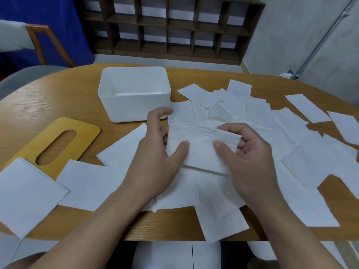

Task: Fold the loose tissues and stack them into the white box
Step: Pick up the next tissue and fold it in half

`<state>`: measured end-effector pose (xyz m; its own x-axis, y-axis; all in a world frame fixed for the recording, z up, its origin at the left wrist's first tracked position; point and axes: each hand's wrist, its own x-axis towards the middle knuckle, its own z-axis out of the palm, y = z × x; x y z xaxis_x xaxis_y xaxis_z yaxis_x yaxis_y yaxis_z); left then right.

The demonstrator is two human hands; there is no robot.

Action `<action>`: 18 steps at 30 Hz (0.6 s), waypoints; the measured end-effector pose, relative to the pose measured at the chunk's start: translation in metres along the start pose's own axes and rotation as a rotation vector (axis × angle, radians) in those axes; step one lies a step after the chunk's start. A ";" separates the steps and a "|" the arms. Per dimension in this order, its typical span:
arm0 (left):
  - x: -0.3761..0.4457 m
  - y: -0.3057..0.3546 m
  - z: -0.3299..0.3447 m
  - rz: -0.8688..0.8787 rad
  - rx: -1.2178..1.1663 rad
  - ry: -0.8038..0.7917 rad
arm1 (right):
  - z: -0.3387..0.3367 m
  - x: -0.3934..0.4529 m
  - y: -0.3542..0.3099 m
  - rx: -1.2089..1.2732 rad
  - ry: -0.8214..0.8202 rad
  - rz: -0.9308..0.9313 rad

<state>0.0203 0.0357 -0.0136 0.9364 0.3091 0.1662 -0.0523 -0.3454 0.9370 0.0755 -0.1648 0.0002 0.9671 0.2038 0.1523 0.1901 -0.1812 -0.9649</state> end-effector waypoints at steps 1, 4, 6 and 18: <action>0.000 0.001 -0.003 0.007 0.025 -0.012 | -0.001 0.001 -0.002 0.040 0.008 0.028; 0.000 0.004 -0.009 0.010 -0.034 0.001 | 0.000 0.003 -0.007 0.125 -0.024 0.119; 0.003 0.004 -0.013 0.001 -0.073 0.027 | 0.001 0.004 -0.008 0.127 -0.066 0.187; 0.017 0.002 -0.040 0.120 0.106 0.088 | 0.018 0.005 -0.020 -0.048 0.060 -0.018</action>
<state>0.0222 0.0762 0.0035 0.8916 0.3347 0.3051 -0.1201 -0.4747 0.8719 0.0733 -0.1424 0.0165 0.9716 0.1493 0.1834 0.2140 -0.2246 -0.9507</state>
